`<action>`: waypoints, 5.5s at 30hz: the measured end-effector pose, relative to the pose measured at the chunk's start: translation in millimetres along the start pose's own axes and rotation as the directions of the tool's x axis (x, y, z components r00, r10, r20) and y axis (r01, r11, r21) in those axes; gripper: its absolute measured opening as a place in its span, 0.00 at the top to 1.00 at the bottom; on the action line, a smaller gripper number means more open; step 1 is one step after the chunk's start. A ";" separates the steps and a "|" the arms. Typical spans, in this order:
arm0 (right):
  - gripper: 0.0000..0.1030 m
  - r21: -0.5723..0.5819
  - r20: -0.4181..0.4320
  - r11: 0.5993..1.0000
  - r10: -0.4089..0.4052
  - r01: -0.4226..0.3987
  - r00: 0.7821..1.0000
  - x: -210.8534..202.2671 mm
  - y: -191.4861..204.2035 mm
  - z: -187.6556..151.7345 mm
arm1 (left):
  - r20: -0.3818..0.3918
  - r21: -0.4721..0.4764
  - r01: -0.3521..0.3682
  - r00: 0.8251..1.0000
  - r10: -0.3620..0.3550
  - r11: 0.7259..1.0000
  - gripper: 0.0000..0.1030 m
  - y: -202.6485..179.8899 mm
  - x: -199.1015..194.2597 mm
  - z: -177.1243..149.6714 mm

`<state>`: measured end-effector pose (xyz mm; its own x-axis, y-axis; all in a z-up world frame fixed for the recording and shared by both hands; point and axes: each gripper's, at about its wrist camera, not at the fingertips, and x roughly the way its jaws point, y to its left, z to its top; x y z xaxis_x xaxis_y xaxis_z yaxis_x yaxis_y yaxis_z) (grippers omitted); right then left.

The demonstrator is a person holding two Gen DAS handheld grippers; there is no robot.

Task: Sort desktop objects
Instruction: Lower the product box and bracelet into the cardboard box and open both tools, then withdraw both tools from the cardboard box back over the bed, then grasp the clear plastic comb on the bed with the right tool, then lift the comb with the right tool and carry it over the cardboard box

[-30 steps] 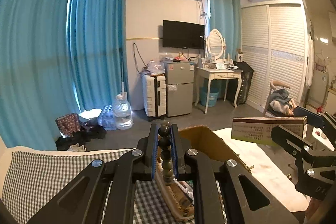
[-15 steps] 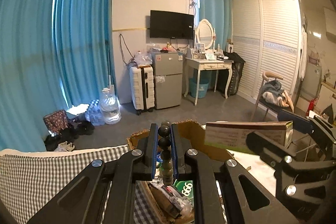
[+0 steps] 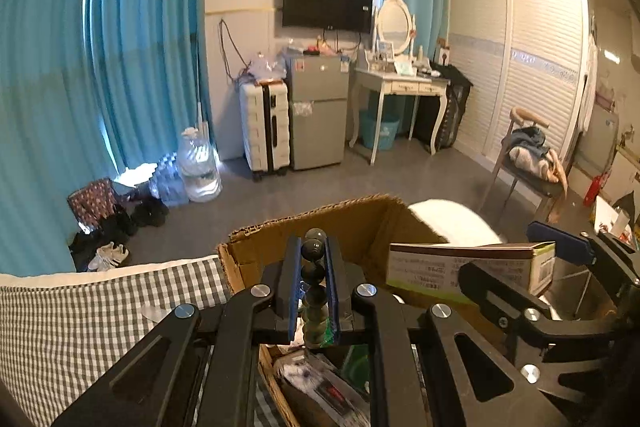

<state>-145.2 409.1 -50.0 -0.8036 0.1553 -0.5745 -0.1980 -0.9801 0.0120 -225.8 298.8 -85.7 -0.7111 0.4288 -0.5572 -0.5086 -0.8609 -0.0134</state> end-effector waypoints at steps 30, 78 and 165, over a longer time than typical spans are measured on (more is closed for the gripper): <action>0.23 -0.026 -0.061 0.999 0.029 -0.030 0.998 50.4 -3.8 -8.3 | -0.108 -0.037 0.043 0.993 -0.047 0.998 0.71 30.9 58.2 -0.8; 0.00 -0.141 0.194 0.969 0.228 -0.203 0.954 -119.1 166.0 19.3 | 0.215 -0.141 -0.266 0.932 0.292 0.954 0.00 192.4 -240.7 -10.4; 0.76 -0.213 -0.351 0.918 0.249 -0.336 0.903 161.4 275.7 -70.6 | -0.087 -0.235 -0.300 0.954 0.287 0.925 0.00 337.6 -47.9 -113.4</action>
<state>-289.9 155.2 -197.2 -0.5778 -0.1472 -0.8028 0.2076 -0.9778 0.0299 -308.4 -43.4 -157.7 -0.7819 0.1381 -0.6079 -0.1428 -0.9889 -0.0410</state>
